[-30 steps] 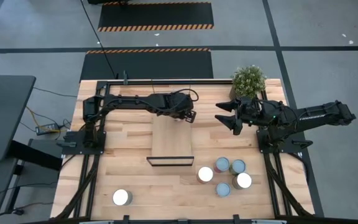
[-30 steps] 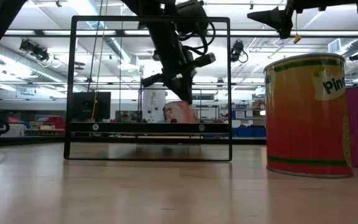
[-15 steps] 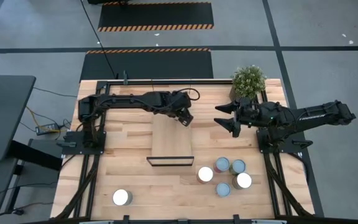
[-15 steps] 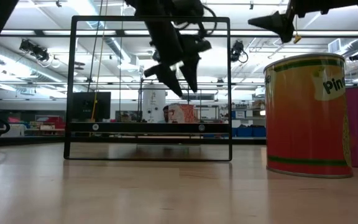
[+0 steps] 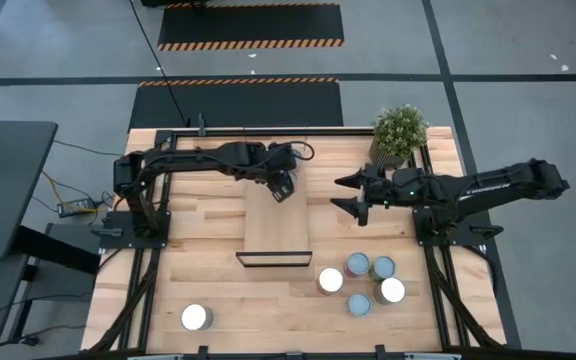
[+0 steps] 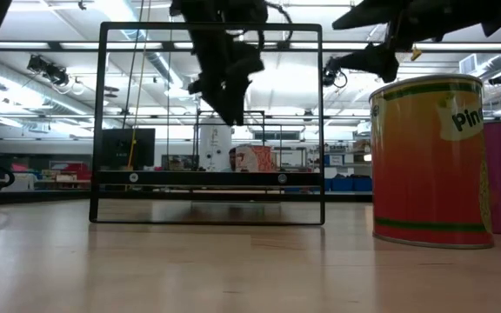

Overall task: Pick and place cans onto a shelf
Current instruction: Put the orange can on the shelf

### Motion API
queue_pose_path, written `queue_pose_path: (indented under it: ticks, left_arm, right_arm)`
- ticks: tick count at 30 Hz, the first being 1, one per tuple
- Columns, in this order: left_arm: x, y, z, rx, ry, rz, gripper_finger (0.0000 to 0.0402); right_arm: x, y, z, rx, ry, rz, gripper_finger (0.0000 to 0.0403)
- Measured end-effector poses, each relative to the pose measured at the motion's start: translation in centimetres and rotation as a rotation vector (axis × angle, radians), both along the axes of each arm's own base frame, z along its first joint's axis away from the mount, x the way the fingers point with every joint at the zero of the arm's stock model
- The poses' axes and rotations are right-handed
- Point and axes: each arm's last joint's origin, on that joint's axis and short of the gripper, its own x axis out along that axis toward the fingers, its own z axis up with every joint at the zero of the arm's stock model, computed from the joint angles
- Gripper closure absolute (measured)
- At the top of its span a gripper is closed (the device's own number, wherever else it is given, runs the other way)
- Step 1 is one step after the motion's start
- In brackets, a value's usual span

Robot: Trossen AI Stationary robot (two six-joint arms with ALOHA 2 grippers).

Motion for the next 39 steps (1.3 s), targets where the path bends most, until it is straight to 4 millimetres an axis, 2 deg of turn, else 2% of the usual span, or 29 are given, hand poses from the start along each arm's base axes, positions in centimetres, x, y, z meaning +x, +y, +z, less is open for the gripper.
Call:
queue_pose_path:
  ticks: [6,12,18,24,35,39]
  left_arm:
    - [-0.4,0.0,-1.6,0.001,0.047,-0.023,0.0263]
    - [-0.5,0.6,-1.5,0.036,0.066,-0.092,0.0274]
    - [-1.3,1.9,0.1,0.069,0.042,-0.153,0.028]
    - [-1.9,2.6,0.2,0.055,0.039,-0.179,0.0281]
    - [-2.1,1.5,-2.5,0.039,0.038,-0.114,0.0281]
    - [-2.0,1.6,-2.8,0.063,0.009,-0.053,0.0281]
  right_arm:
    - [0.9,-0.3,-0.9,0.021,0.041,-0.004,0.0054]
    - [1.8,-0.8,-1.6,0.049,0.098,-0.029,0.0054]
    - [4.1,-1.0,1.1,-0.042,0.2,-0.012,0.0054]
    - [5.9,-1.7,2.2,-0.12,0.303,-0.047,0.0054]
    - [5.7,-1.8,1.0,-0.121,0.42,-0.041,0.0054]
    - [6.3,-1.9,-0.8,-0.147,0.471,-0.027,0.0054]
